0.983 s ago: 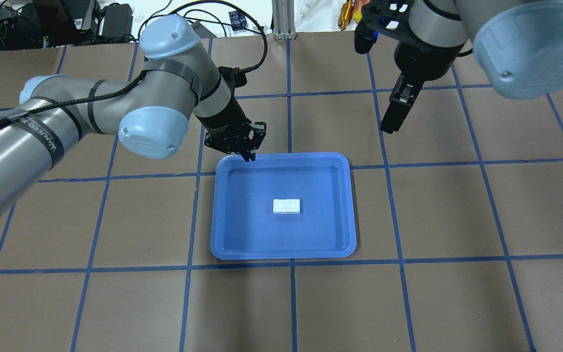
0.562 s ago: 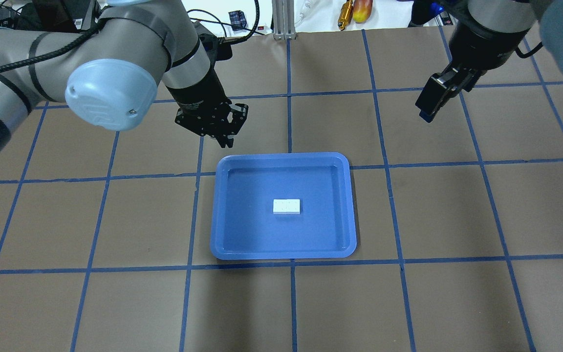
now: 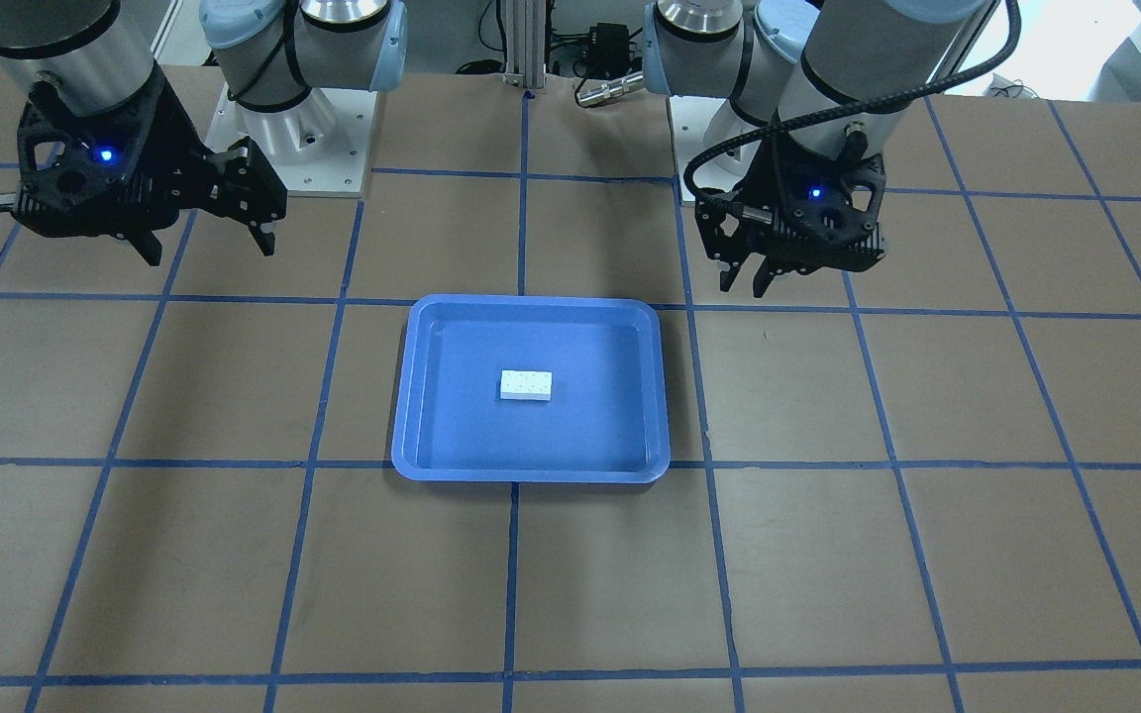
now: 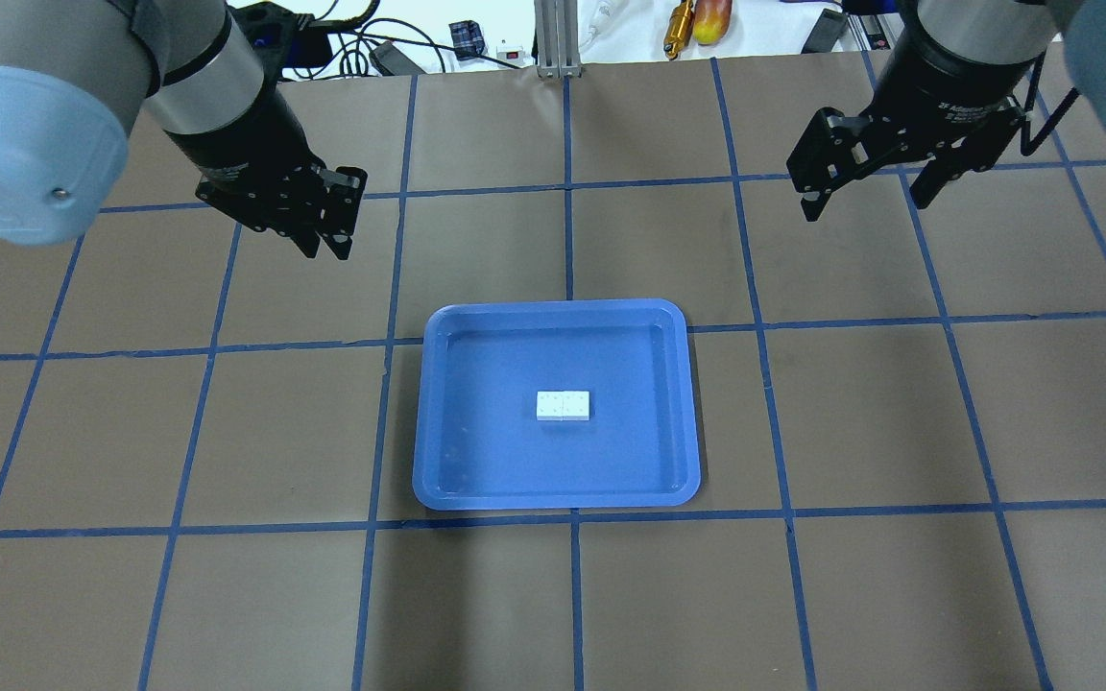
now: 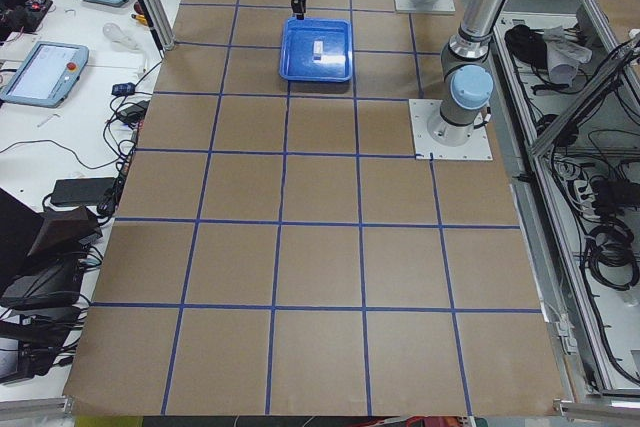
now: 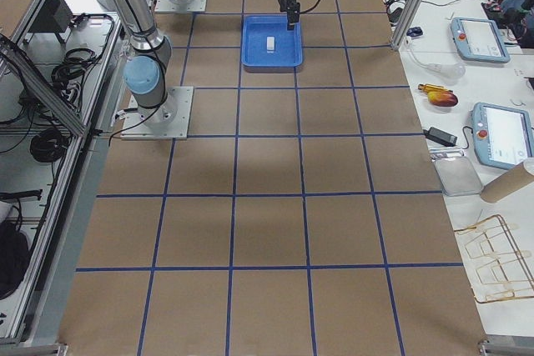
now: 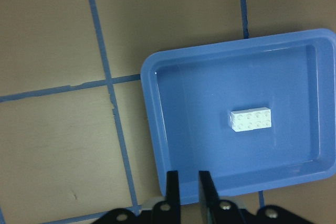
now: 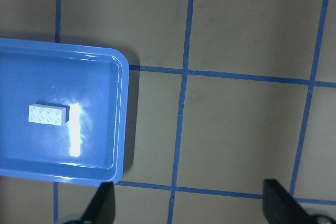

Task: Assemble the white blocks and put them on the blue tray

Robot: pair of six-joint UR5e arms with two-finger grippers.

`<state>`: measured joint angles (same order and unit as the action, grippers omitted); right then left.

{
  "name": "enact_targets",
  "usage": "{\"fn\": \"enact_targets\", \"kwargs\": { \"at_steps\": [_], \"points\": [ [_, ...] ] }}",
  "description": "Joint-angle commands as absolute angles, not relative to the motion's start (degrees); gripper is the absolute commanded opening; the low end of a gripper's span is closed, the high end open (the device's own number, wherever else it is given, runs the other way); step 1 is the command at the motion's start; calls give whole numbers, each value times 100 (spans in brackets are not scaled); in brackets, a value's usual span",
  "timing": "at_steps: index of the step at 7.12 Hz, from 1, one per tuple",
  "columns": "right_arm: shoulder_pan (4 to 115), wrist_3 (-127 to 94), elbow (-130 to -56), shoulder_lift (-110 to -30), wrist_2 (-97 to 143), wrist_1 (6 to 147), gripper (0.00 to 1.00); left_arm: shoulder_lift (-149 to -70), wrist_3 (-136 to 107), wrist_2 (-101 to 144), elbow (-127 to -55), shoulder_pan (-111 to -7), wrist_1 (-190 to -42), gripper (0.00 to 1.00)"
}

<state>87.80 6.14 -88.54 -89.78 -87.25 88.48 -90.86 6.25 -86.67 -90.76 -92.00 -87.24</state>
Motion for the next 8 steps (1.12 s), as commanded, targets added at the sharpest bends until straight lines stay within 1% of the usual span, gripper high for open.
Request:
{"fn": "enact_targets", "kwargs": {
  "at_steps": [1, 4, 5, 8],
  "points": [
    [8798, 273, -8833, -8991, -8684, 8842, 100, -8834, 721, -8744, -9097, -9018, -8692, 100],
    [9157, 377, -8885, -9175, -8893, 8903, 100, -8798, 625, -9122, -9106, -8991, -8885, 100],
    [9158, 595, -8921, -9271, -8964, 8903, 100, -8772, 433, -9106, -9097, -8983, -9138, 100],
    [9080, 607, -8825, -9203, -8921, 9088, 100, -8771, 404, -9114, -9053, -8956, -9044, 100]
  ]
}}
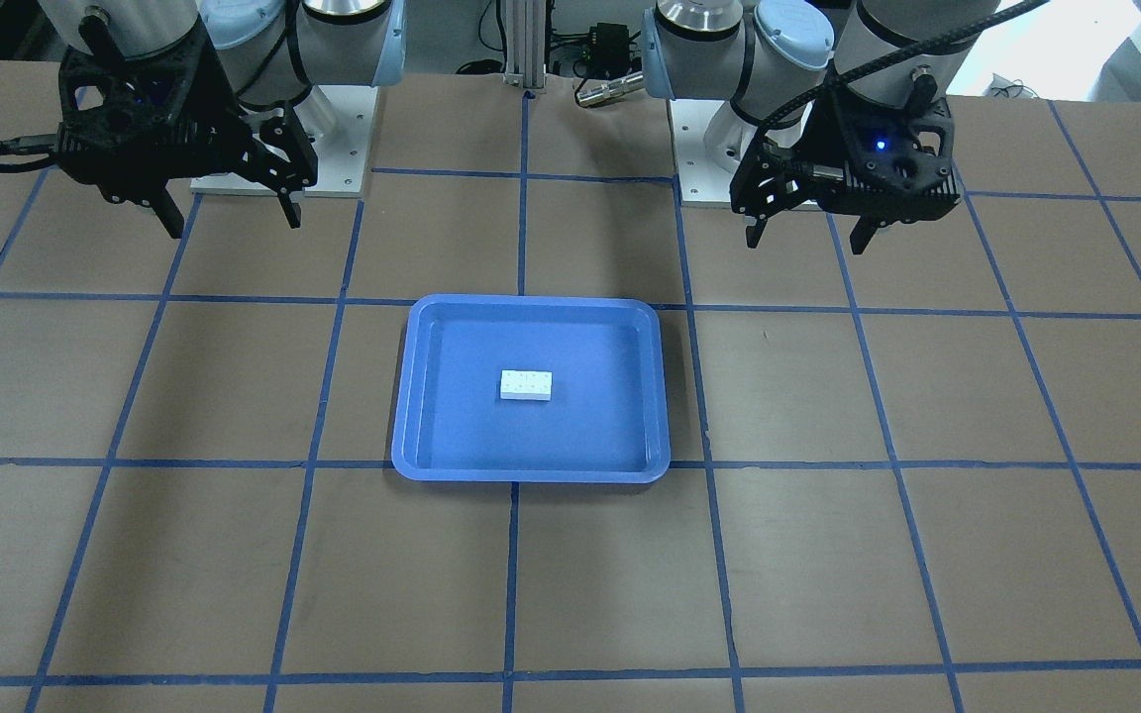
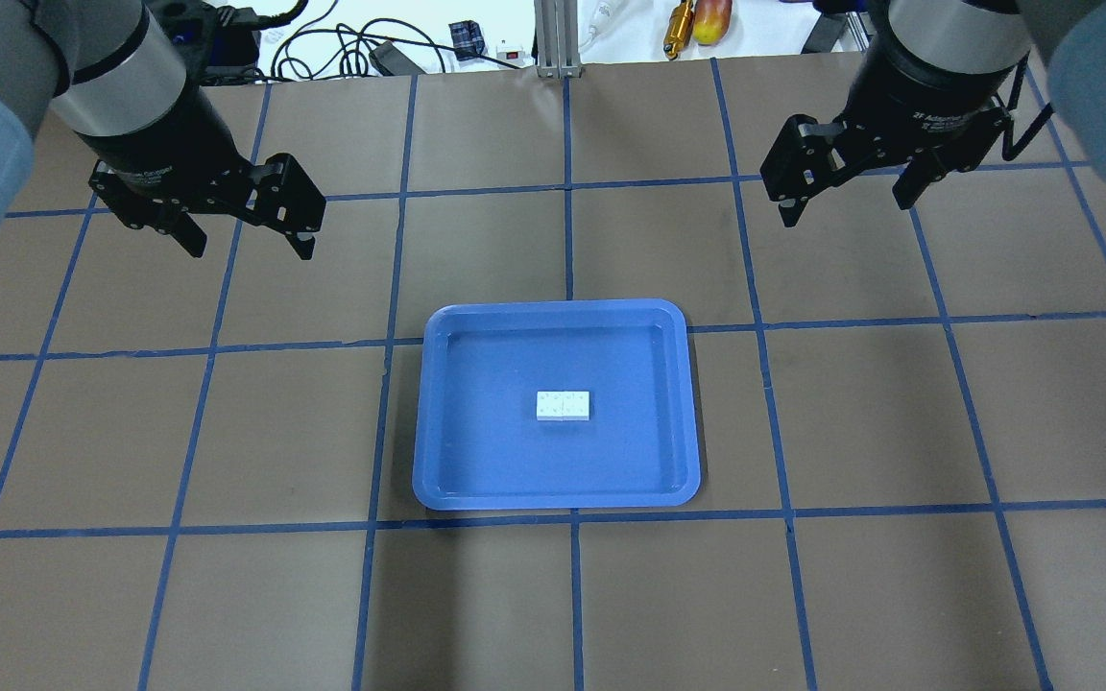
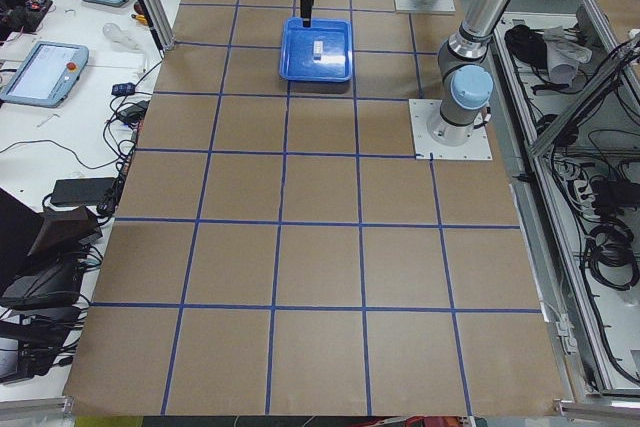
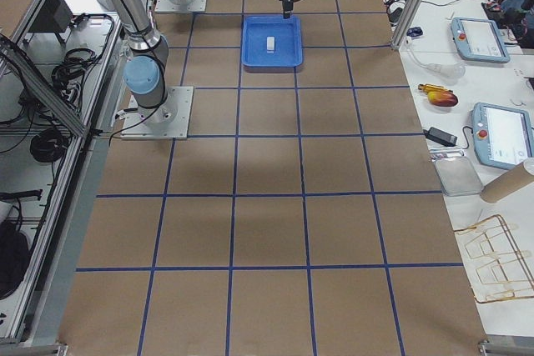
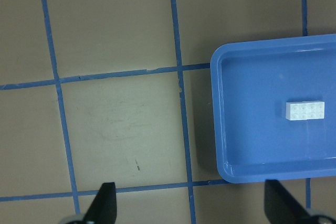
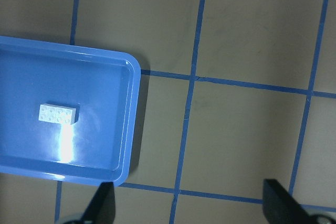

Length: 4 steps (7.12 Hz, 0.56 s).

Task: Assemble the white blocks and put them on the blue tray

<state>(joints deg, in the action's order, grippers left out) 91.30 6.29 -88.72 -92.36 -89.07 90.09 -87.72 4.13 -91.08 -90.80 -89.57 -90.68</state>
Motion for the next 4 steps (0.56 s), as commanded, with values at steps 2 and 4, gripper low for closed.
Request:
{"fn": "enact_targets", "kwargs": {
  "at_steps": [2, 4],
  "points": [
    [9035, 598, -8763, -9132, -8947, 9070, 100, -8771, 387, -9114, -9018, -8956, -9009, 100],
    [9035, 606, -8763, -9141, -8930, 9079, 100, -8789, 369, -9097, -9062, -8939, -8957, 100]
  ]
}}
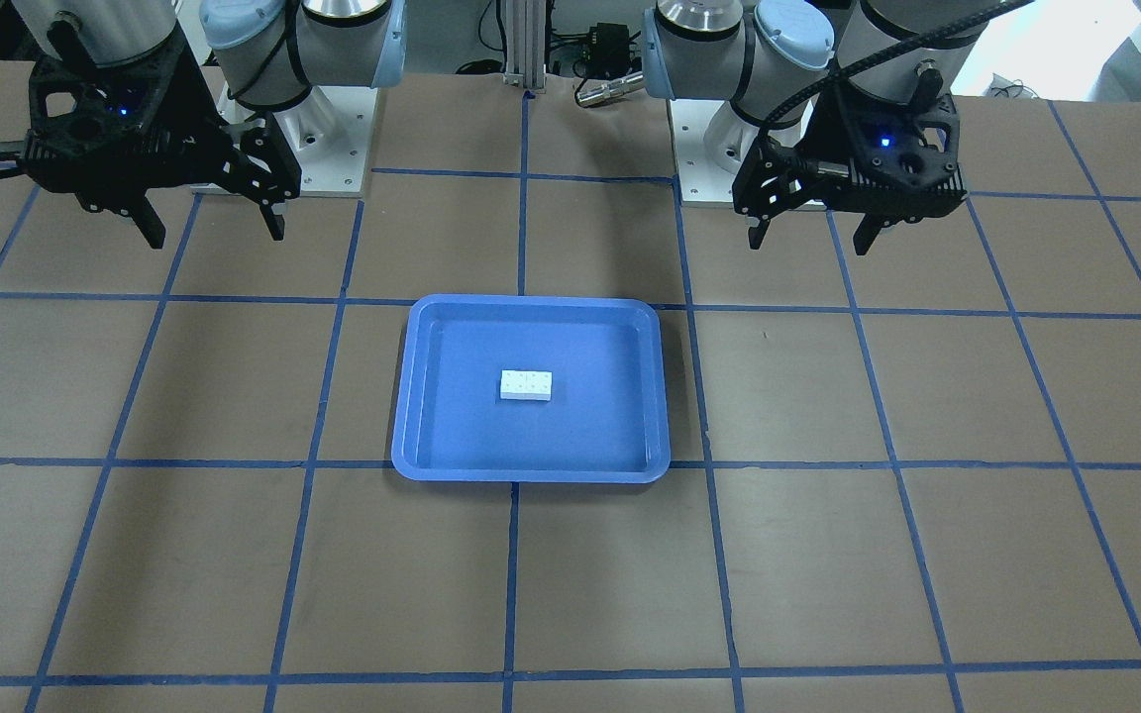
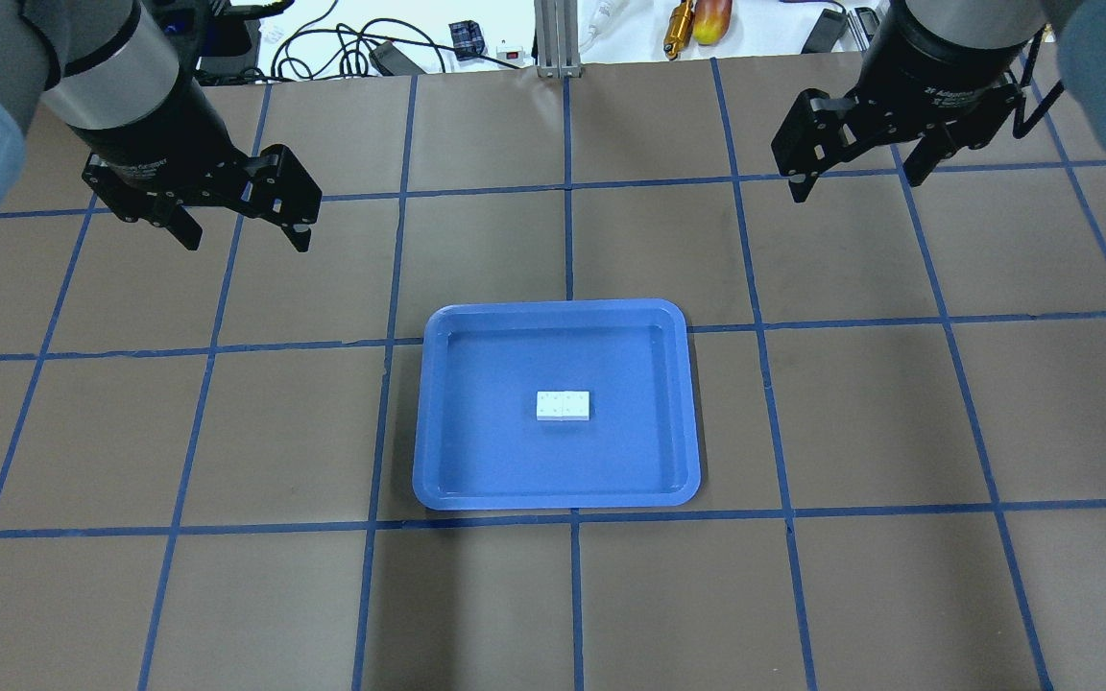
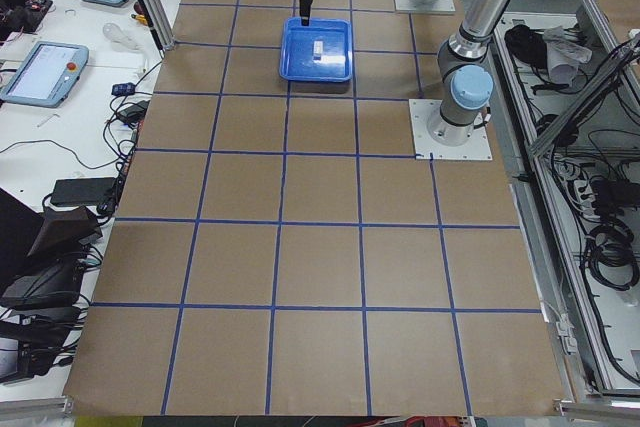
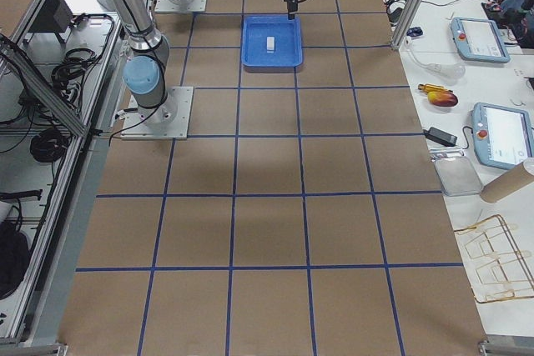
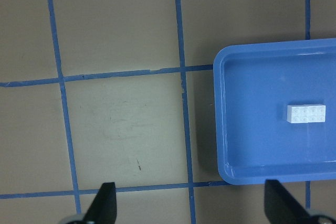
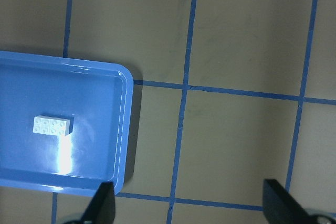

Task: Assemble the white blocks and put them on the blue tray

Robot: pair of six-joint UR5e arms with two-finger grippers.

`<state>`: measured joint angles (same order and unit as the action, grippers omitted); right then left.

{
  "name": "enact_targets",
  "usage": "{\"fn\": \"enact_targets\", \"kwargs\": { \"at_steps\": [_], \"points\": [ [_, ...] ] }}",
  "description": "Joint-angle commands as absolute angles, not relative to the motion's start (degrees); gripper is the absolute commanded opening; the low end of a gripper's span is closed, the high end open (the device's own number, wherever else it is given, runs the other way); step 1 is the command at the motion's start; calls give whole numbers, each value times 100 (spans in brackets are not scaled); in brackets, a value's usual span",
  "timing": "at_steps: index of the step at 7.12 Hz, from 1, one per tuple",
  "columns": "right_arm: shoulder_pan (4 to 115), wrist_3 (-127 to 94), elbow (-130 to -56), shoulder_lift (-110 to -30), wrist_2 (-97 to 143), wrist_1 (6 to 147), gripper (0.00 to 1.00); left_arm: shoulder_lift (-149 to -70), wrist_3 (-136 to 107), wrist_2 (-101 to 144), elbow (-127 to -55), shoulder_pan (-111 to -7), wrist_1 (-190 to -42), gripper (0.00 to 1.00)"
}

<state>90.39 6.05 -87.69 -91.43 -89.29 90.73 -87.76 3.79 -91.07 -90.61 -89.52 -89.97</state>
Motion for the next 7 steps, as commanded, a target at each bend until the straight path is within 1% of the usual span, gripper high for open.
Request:
{"fn": "enact_targets", "kwargs": {
  "at_steps": [1, 7],
  "points": [
    [9035, 606, -8789, -9167, -8964, 9044, 100, -8780, 369, -9105, -9079, -8956, -8886, 100],
    [9035, 606, -8771, -9141, -8912, 9061, 100, -8832, 395, -9105, -9088, -8851, -8851, 100]
  ]
}}
